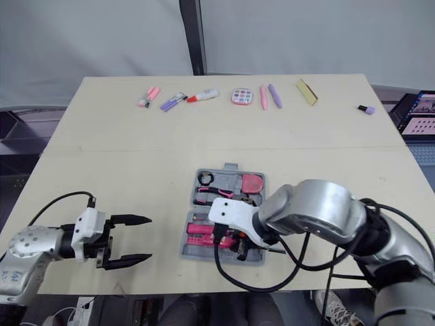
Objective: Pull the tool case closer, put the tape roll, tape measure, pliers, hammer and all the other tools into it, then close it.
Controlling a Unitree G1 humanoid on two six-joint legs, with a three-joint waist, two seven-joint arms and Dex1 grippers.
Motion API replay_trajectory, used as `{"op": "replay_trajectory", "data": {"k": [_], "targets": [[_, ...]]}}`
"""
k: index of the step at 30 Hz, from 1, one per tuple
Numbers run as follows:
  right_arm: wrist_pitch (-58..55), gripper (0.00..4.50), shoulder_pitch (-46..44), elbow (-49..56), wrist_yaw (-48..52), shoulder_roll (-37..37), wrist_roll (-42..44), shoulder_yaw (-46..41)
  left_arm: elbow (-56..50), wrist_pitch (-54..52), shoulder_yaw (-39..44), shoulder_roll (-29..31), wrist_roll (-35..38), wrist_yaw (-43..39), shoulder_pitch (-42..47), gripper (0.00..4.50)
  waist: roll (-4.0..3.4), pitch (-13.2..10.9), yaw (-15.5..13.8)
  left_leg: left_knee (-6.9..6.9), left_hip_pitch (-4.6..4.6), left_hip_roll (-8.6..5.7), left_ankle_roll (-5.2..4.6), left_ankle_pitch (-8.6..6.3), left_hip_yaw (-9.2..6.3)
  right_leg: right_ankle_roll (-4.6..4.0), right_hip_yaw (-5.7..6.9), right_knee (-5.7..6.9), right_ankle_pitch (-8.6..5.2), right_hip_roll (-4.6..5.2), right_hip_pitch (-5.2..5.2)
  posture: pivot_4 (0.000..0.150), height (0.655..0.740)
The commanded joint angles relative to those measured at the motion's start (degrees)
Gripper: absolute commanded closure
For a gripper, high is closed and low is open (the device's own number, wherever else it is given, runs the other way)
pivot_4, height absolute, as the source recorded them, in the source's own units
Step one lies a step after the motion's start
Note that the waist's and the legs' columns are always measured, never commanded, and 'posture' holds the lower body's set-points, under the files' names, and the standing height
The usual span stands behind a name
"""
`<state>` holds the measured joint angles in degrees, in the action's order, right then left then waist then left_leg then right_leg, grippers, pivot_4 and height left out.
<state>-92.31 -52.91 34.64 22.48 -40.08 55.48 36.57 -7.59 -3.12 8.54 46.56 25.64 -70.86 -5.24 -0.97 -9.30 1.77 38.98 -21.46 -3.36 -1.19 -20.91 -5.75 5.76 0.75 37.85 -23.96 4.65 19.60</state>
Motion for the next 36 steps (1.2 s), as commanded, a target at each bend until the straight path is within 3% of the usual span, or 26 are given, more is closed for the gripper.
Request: {"op": "replay_trajectory", "data": {"k": [1, 14, 36], "targets": [[-0.2, 4.09, -0.9, -0.6, -3.6, 2.2, 1.9, 1.3, -2.3, -0.8, 2.1, 1.5, 1.6, -1.1, -1.4, 0.0, 0.0, 0.0, 0.0, 0.0, 0.0, 0.0, 0.0, 0.0, 0.0, 0.0, 0.01, 0.0, 0.0, 0.0, 0.0, 0.15, 0.7134], [-0.2, 4.09, -1.6, -7.1, -11.0, 12.0, 1.4, 6.2, 0.7, 2.0, 3.7, 2.6, 0.5, -3.4, -3.6, 0.0, 0.0, 0.0, 0.3, 0.01, 0.02, 0.01, 0.01, 0.0, -0.05, 0.0, 0.14, 0.12, 0.0, 0.01, 0.03, 0.15, 0.7134], [-0.2, 4.09, -5.2, -10.8, -9.1, 16.6, -3.4, 11.2, -3.4, 1.2, 4.0, 1.7, 0.8, 0.8, -7.3, 0.0, 0.0, 0.0, 1.5, -0.01, 0.05, 0.01, 0.02, 0.01, -0.12, 0.0, 0.15, 0.37, 0.0, 0.01, 0.12, 0.15, 0.7134]]}}
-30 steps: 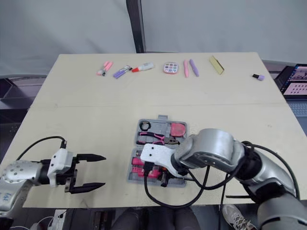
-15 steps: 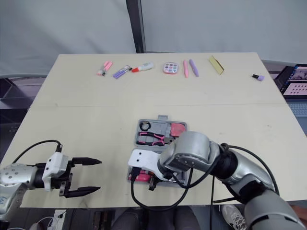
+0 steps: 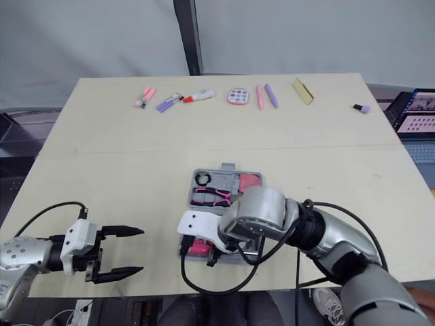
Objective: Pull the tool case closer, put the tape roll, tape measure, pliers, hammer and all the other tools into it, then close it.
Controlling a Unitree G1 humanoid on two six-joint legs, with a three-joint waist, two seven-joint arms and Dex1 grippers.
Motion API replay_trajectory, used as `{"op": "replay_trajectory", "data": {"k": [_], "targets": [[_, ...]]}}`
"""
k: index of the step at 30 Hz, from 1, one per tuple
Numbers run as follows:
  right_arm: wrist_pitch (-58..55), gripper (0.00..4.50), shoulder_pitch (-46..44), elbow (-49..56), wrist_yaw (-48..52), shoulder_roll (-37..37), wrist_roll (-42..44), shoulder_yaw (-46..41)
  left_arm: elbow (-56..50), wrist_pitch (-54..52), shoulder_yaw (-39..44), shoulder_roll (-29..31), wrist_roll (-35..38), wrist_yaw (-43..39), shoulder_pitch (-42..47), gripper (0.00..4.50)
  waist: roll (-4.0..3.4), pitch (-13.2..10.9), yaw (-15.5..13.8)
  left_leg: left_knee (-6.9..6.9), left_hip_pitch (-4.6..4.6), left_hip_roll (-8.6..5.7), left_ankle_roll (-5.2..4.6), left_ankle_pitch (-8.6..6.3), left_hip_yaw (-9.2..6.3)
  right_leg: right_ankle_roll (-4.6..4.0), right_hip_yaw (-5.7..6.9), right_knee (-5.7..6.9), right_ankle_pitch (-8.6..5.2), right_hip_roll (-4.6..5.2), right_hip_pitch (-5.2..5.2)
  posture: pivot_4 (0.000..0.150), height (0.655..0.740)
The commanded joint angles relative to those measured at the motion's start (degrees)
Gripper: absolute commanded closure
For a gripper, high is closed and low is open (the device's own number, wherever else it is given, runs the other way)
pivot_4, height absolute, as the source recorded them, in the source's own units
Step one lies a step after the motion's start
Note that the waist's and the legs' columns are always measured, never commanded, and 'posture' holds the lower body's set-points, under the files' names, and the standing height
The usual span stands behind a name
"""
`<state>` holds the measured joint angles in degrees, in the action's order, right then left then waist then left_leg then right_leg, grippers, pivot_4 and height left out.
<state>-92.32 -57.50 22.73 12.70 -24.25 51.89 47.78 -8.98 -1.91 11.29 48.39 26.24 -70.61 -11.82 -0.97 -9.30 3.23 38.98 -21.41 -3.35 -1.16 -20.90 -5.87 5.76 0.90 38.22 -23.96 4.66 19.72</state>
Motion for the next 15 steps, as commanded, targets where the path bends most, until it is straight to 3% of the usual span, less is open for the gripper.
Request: {"op": "replay_trajectory", "data": {"k": [1, 15], "targets": [[-0.2, 4.09, -0.5, 1.0, 0.7, 0.9, 0.2, 0.1, -2.2, 0.0, 1.2, -0.2, 0.2, 0.7, -0.8, 0.0, 0.0, 0.0, 0.0, 0.0, 0.01, 0.0, 0.01, -0.01, 0.0, 0.0, -0.01, 0.09, 0.0, 0.0, 0.02, 0.15, 0.7134], [-0.2, 4.09, 0.4, 0.7, 0.8, 0.9, 0.1, 1.1, -4.7, -1.0, 1.3, -0.3, 0.6, 2.5, -2.6, 0.0, 0.0, 0.0, 0.0, 0.0, 0.03, -0.01, 0.02, -0.01, -0.03, 0.0, -0.02, 0.22, 0.0, 0.01, 0.05, 0.15, 0.7134]]}}
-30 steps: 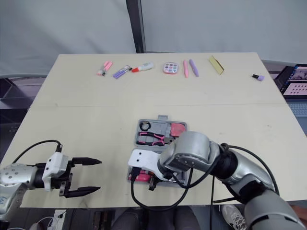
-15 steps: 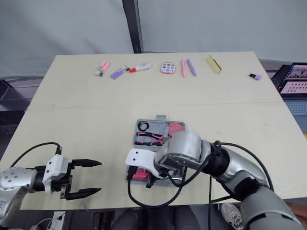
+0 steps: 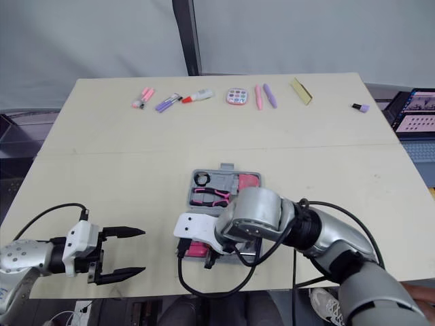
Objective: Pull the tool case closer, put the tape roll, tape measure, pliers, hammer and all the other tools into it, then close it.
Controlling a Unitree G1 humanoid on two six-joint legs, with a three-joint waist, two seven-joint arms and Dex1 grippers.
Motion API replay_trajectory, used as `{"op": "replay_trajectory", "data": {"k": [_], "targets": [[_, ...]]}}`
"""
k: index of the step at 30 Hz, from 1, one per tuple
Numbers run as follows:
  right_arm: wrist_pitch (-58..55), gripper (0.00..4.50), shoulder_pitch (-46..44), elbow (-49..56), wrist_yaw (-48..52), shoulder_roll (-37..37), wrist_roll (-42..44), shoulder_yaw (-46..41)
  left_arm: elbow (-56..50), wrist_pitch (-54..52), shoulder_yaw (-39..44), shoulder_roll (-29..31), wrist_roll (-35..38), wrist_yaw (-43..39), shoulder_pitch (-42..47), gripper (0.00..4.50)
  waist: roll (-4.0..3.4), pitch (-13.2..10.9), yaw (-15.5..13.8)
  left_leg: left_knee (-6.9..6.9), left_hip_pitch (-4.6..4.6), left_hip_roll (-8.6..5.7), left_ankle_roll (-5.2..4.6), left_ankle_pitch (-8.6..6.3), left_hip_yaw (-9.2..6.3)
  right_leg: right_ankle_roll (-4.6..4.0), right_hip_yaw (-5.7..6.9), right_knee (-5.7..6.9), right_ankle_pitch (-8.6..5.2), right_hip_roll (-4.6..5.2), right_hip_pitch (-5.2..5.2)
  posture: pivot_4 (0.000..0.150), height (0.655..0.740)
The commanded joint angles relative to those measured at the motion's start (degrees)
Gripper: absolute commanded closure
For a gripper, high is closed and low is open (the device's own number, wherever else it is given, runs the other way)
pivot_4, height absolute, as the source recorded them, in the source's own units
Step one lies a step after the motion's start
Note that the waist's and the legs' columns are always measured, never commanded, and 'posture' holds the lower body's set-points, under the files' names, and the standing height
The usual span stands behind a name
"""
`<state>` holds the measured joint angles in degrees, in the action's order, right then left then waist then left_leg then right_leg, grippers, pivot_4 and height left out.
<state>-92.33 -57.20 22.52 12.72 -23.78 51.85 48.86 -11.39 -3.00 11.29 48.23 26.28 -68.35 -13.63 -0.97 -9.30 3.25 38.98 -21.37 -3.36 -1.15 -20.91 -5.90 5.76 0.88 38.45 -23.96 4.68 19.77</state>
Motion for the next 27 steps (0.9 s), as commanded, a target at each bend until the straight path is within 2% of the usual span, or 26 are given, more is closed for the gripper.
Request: {"op": "replay_trajectory", "data": {"k": [1, 14, 15, 17, 18, 22, 23, 27], "targets": [[-0.2, 4.09, 0.0, 0.8, 0.8, 0.5, 0.1, 0.3, -2.5, 0.0, 1.4, -0.2, 0.6, 0.3, -0.9, 0.0, 0.0, 0.0, 0.0, 0.0, 0.0, 0.0, 0.0, 0.0, 0.0, 0.0, 0.0, 0.0, 0.0, 0.0, 0.0, 0.15, 0.7134], [-0.2, 4.09, 0.3, -0.2, 1.4, 1.6, -1.9, 0.6, -3.9, -0.7, 1.7, -0.1, 0.7, 1.0, -1.6, 0.0, 0.0, 0.0, 0.0, 0.0, 0.01, 0.0, 0.01, 0.0, 0.0, 0.0, 0.0, 0.02, 0.0, 0.0, 0.01, 0.15, 0.7134], [-0.2, 3.29, 0.4, -0.1, 1.6, 1.6, -1.9, 0.6, -4.0, -0.8, 1.7, 0.0, 0.7, 1.0, -1.7, 0.0, 0.0, 0.0, 0.0, -0.01, 0.01, 0.0, 0.01, 0.0, 0.0, 0.0, 0.0, 0.01, 0.0, 0.0, 0.01, 0.15, 0.7134], [-0.2, 2.76, 0.4, 0.1, 1.9, 1.5, -1.9, 0.6, -4.1, -0.9, 1.7, 0.1, 0.7, 1.1, -1.6, 0.0, 0.0, 0.0, 0.0, -0.01, 0.01, 0.0, 0.01, 0.0, 0.0, 0.0, 0.01, 0.02, 0.0, -0.01, 0.01, 0.15, 0.7134], [-0.2, 2.34, 0.3, 0.4, 2.3, 1.2, -1.4, 0.3, -4.2, -1.0, 1.6, 0.1, 0.7, 1.2, -1.6, 0.0, 0.0, 0.0, 0.0, -0.01, 0.01, 0.0, 0.01, 0.0, 0.0, 0.0, 0.0, 0.02, 0.0, 0.0, 0.01, 0.15, 0.7134], [-0.2, 0.3, -0.9, 1.4, 4.0, -0.8, 1.3, -2.2, -4.2, -1.3, 1.5, 0.1, 0.8, 1.2, -1.3, 0.0, 0.0, 0.0, 0.0, 0.0, 0.01, 0.0, 0.01, 0.0, 0.0, 0.0, 0.0, 0.02, 0.0, 0.0, 0.0, 0.15, 0.7134], [-0.2, 0.08, -1.1, 1.7, 4.5, -1.3, 1.9, -2.9, -4.3, -1.4, 1.5, 0.1, 0.8, 1.2, -1.3, 0.0, 0.0, 0.0, 0.0, 0.0, 0.01, 0.0, 0.01, 0.0, 0.0, 0.0, 0.0, 0.01, 0.0, 0.0, 0.0, 0.15, 0.7134], [-0.2, 0.08, -0.1, 3.8, 6.4, -4.8, 4.8, -9.5, -4.3, -1.6, 1.4, 0.0, 0.8, 1.4, -1.0, 0.0, 0.0, 0.0, -0.1, 0.0, 0.01, 0.0, 0.0, 0.0, 0.0, 0.0, 0.0, -0.06, 0.0, 0.0, -0.04, 0.15, 0.7134]]}}
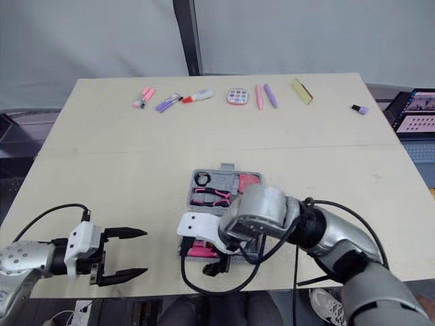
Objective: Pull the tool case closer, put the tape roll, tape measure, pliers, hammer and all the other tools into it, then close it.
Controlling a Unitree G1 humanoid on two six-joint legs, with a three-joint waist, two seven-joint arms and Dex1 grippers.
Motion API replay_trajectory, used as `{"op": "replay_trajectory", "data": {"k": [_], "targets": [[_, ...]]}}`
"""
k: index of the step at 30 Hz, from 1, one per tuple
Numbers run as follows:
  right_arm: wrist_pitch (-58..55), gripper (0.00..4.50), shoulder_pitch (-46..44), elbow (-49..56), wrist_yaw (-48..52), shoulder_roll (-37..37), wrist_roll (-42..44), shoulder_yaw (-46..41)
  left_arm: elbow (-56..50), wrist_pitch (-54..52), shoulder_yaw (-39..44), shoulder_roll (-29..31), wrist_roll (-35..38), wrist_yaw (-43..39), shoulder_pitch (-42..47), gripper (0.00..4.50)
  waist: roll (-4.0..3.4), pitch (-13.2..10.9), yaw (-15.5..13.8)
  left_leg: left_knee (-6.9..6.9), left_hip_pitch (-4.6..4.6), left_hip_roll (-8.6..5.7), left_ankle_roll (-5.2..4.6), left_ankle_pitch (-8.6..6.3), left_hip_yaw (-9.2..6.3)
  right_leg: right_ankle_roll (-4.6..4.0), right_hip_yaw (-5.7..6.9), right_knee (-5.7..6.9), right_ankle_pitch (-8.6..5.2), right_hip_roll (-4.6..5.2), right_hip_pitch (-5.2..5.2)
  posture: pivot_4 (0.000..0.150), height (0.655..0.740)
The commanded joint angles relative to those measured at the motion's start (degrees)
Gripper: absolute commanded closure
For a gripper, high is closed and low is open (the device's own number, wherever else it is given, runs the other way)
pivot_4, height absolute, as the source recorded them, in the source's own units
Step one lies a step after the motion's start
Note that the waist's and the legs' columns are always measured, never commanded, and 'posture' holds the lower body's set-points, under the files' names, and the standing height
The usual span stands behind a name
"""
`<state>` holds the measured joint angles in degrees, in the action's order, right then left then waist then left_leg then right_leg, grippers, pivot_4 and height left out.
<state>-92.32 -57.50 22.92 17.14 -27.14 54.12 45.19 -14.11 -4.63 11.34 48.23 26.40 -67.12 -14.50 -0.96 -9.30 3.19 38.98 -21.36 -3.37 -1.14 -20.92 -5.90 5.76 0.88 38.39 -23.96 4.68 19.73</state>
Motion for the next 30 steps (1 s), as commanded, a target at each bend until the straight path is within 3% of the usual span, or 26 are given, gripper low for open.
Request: {"op": "replay_trajectory", "data": {"k": [1, 5, 10, 14, 30], "targets": [[-0.2, 0.08, 1.7, 4.4, 2.1, -1.6, 2.1, -8.3, -1.6, 0.0, 1.3, -0.1, 0.7, 0.2, 0.0, 0.0, 0.0, 0.0, -0.1, -0.01, 0.0, 0.0, 0.0, 0.0, 0.0, 0.0, 0.0, -0.06, 0.0, 0.0, -0.02, 0.15, 0.7134], [9.1, 0.08, 12.3, 9.5, 4.3, -6.0, -1.0, -15.5, -1.4, 0.0, 1.2, -0.7, 0.9, 0.2, 0.3, 0.0, 0.08, 0.0, -0.4, -0.06, 0.0, 0.01, 0.0, 0.0, -0.02, 0.0, 0.0, -0.19, 0.0, -0.01, -0.11, 0.15, 0.7134], [32.8, 2.33, 29.6, 14.5, 12.3, -10.7, -9.8, -21.0, -0.2, 0.8, -0.2, -2.0, 0.1, 0.3, 1.6, 0.0, 0.09, 0.0, -1.4, -0.03, -0.04, -0.03, -0.04, -0.02, 0.08, 0.01, 0.0, -0.53, 0.01, -0.01, -0.26, 0.15, 0.7134], [43.4, 4.35, 36.2, 13.1, 17.9, -12.7, -16.7, -19.8, 0.8, 1.5, -1.3, -3.1, -0.8, 0.6, 3.2, 0.0, 0.09, 0.0, -1.6, 0.05, -0.02, 0.03, -0.01, 0.0, 0.17, 0.02, 0.03, -0.62, 0.01, -0.05, -0.32, 0.15, 0.7134], [67.3, 4.44, 42.1, -1.8, 29.4, -7.8, -35.2, -16.2, -1.9, 0.6, -0.7, -4.4, -1.7, 4.3, 3.1, 0.0, 0.12, 0.1, -1.6, 0.05, -0.02, 0.01, 0.0, 0.0, 0.13, 0.01, 0.01, -0.56, 0.0, -0.05, -0.28, 0.15, 0.7134]]}}
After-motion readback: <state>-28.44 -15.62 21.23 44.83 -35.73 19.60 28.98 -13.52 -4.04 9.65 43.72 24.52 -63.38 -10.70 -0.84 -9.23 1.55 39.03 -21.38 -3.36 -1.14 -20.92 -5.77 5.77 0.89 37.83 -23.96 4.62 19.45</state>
